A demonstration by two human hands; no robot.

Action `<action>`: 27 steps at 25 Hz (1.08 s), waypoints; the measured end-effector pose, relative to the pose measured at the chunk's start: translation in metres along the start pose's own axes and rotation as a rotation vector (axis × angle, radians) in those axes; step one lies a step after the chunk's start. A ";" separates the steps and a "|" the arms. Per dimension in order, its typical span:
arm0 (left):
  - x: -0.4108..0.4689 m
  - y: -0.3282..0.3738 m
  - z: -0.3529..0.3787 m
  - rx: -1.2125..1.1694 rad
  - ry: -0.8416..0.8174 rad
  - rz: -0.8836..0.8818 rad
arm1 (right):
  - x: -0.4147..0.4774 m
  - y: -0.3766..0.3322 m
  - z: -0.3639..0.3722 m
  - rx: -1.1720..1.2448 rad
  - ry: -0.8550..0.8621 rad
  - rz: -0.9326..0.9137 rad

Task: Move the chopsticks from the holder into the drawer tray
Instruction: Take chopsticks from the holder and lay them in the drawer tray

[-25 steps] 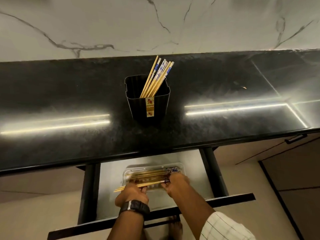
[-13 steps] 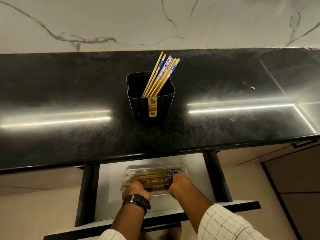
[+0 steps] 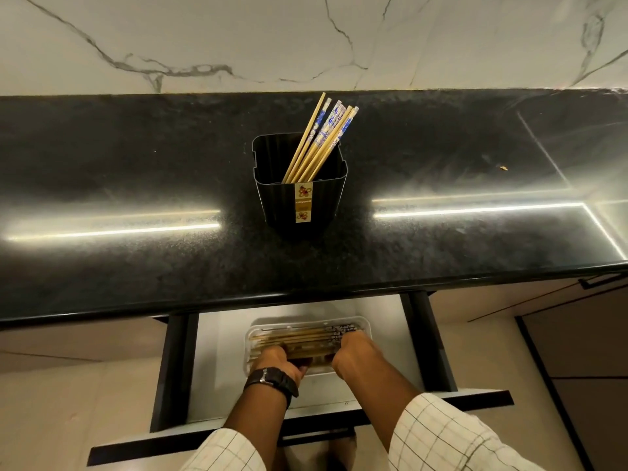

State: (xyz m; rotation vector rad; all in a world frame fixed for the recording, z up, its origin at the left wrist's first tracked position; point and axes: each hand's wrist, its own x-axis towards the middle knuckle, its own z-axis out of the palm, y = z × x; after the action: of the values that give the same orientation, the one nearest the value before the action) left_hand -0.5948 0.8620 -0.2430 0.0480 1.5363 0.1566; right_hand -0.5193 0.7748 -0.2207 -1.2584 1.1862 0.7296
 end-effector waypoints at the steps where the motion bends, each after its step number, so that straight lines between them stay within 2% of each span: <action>1: -0.002 0.002 0.000 0.010 -0.016 -0.007 | 0.003 -0.003 -0.001 -0.123 0.059 0.002; 4: -0.017 0.008 0.000 0.064 -0.031 -0.012 | 0.012 -0.005 0.003 -0.261 0.009 0.031; 8: -0.038 0.010 -0.007 0.119 -0.147 -0.013 | -0.011 -0.006 0.000 -0.146 -0.125 0.068; 9: -0.045 0.012 -0.007 0.121 -0.169 0.035 | -0.022 -0.008 0.000 -0.103 -0.179 0.077; 12: -0.077 0.024 0.001 0.119 -0.207 0.311 | -0.056 -0.016 0.000 -0.034 -0.272 0.002; 15: -0.116 0.050 0.013 0.187 -0.240 0.705 | -0.093 -0.032 0.001 0.002 -0.362 -0.120; 17: -0.142 0.067 0.021 0.248 -0.271 0.945 | -0.117 -0.049 0.003 0.004 -0.359 -0.247; 21: -0.177 0.092 0.051 0.298 -0.270 1.304 | -0.151 -0.088 0.020 0.066 -0.378 -0.538; 23: -0.181 0.104 0.075 0.394 -0.224 1.398 | -0.160 -0.108 0.037 0.104 -0.396 -0.652; 27: -0.174 0.122 0.116 0.661 -0.205 1.356 | -0.164 -0.145 0.084 0.051 -0.349 -0.808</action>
State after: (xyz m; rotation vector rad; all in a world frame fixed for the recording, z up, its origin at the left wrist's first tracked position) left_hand -0.4929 0.9671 -0.0506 1.5811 1.0580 0.6712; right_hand -0.4103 0.8532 -0.0293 -1.3537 0.3437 0.2863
